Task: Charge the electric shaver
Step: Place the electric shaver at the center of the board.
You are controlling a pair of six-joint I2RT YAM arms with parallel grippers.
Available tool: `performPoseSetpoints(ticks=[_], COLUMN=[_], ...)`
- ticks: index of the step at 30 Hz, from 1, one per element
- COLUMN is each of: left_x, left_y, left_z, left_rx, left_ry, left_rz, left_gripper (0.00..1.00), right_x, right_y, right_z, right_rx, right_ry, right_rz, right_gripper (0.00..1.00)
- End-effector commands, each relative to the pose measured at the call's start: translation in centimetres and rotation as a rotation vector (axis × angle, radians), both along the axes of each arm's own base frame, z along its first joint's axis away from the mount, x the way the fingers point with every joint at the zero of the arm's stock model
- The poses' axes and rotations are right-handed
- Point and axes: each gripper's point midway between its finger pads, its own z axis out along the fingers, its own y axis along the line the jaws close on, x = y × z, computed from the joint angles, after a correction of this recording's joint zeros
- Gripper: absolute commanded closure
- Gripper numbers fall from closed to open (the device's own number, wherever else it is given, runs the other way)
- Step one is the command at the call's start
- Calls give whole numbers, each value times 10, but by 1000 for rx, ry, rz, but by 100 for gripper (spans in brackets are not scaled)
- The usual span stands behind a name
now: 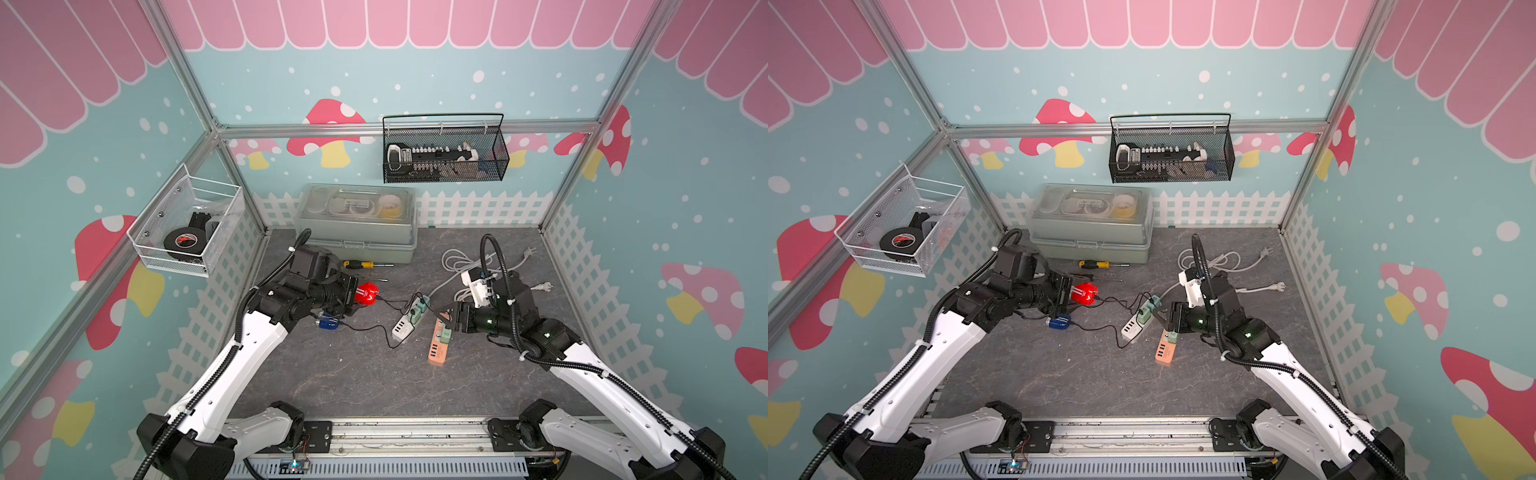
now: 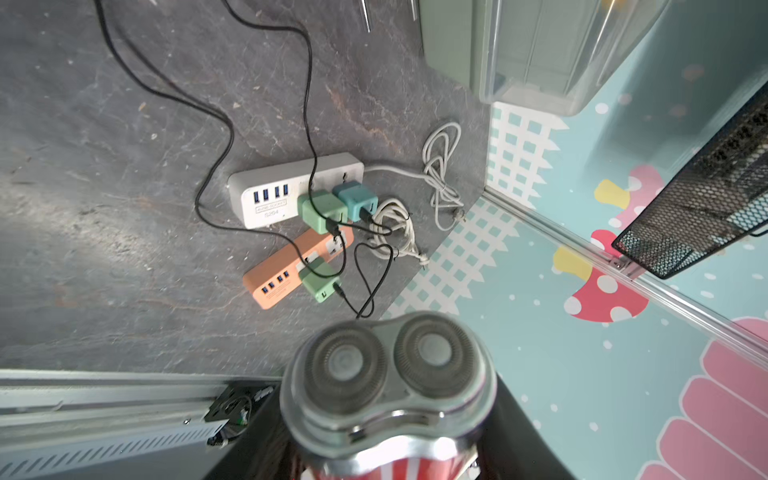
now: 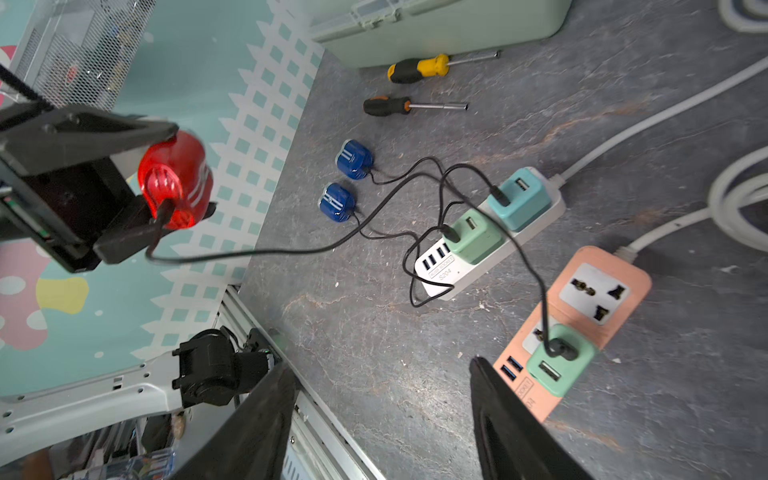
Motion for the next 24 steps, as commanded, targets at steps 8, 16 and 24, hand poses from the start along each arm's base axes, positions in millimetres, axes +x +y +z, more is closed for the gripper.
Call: performPoseSetpoints(ticks=[8,16,24], left_x=[-129,-146,-77], left_y=[43,86,77], left_z=[-63,-134,-181], left_rx=[183,422,486], left_ry=[200,336,302], left_rz=[-201,-148,-50], left_gripper=[100,100,100], right_x=[3,1,-1], right_y=[-26,-26,-24], right_z=[-23,-30,-39], right_rx=[-97,-103,-102], right_ry=[5,29,56], right_rz=[-87,-82,-71], right_gripper=[33,33,34])
